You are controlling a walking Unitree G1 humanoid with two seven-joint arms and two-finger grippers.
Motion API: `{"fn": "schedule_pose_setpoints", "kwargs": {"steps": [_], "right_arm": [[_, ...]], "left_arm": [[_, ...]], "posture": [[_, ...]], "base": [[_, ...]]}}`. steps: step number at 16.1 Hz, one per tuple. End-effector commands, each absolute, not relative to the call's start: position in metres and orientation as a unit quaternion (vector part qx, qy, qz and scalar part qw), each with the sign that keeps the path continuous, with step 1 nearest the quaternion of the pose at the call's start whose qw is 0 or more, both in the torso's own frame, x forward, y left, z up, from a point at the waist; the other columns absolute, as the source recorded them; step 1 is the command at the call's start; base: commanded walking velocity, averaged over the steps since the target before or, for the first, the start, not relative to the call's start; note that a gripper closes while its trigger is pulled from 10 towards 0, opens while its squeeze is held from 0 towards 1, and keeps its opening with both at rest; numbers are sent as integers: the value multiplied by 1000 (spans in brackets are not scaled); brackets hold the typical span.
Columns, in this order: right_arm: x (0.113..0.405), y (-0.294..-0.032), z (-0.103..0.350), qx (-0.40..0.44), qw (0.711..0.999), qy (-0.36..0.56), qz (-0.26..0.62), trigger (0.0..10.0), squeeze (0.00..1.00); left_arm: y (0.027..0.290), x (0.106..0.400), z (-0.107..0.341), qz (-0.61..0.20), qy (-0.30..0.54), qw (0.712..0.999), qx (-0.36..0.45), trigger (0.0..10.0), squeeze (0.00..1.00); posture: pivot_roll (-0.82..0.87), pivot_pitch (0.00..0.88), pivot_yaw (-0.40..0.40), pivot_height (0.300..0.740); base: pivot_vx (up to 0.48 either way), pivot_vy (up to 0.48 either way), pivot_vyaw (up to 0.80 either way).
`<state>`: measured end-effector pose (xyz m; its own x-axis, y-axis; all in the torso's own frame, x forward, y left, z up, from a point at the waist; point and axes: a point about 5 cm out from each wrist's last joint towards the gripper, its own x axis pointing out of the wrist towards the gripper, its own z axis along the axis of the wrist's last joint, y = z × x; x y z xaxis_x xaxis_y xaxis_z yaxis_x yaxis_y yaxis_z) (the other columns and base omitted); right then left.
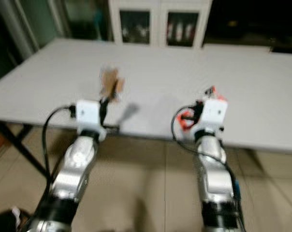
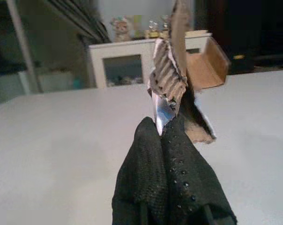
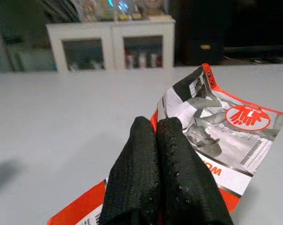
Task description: Picking trash to rubbish bin
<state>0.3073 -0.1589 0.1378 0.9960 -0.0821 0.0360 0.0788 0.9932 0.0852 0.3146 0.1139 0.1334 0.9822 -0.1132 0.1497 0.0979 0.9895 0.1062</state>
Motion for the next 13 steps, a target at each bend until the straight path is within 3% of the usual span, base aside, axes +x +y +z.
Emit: {"fn": "schedule_pose_setpoints", "kwargs": {"steps": [1, 13], "right_arm": [[308, -155, 144, 48, 998, -29, -35, 10000, 0], [308, -153, 142, 50, 998, -20, -36, 10000, 0]], "left_arm": [[118, 315, 134, -46, -77, 994, 55, 10000, 0], [119, 315, 134, -44, -71, 995, 59, 10000, 0]], "posture": [[-57, 0, 6, 740], [-51, 22, 4, 740]], "base": [[-255, 0, 0], [-256, 0, 0]]}}
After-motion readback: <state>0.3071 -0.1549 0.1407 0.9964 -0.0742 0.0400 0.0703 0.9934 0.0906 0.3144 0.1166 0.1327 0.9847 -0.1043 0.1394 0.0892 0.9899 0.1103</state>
